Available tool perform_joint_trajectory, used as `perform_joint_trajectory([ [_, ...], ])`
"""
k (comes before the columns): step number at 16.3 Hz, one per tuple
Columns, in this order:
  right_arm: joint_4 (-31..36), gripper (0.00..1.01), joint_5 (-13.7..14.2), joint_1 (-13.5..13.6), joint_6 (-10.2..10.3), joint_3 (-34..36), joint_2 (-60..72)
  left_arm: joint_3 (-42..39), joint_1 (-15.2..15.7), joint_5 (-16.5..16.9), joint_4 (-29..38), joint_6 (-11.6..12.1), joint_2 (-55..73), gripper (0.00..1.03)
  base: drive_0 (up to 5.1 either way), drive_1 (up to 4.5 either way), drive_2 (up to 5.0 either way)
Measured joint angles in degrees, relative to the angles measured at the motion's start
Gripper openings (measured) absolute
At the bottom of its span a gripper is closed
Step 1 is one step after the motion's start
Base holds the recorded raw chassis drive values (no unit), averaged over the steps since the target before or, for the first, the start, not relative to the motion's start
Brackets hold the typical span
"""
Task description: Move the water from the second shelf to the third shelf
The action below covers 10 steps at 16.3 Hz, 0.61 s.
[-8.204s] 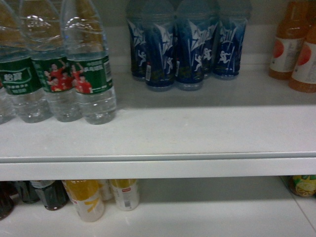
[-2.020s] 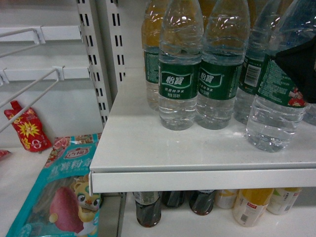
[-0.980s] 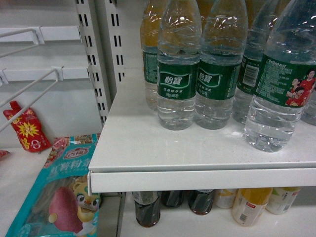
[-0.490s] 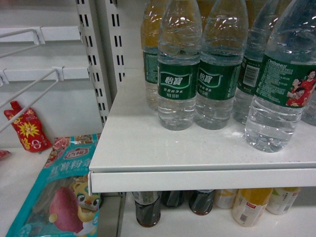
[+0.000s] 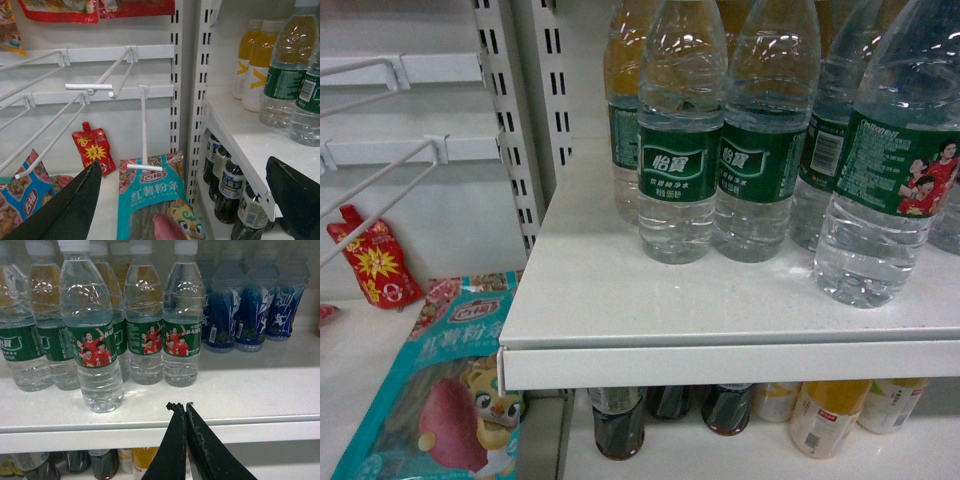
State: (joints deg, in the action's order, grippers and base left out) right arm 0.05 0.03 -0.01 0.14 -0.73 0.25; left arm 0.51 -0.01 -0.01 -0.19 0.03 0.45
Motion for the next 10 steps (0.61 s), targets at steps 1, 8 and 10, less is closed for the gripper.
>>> perform_joint_trajectory([
  [1, -0.28, 0.02, -0.02, 0.0, -0.02, 0.02, 0.0, 0.0, 0.0, -0.04, 0.0, 0.0, 0.0, 0.98, 0.0, 0.0, 0.0],
  [8, -0.26, 0.62, -0.02, 0.0, -0.04, 0.02, 0.0, 0.0, 0.0, 0.0, 0.0, 0.0, 0.0, 0.98, 0.0, 0.0, 0.0],
  [10, -0.26, 0.99, -0.02, 0.0, -0.02, 0.02, 0.0, 0.0, 0.0, 0.0, 0.0, 0.0, 0.0, 0.98, 0.0, 0.0, 0.0],
])
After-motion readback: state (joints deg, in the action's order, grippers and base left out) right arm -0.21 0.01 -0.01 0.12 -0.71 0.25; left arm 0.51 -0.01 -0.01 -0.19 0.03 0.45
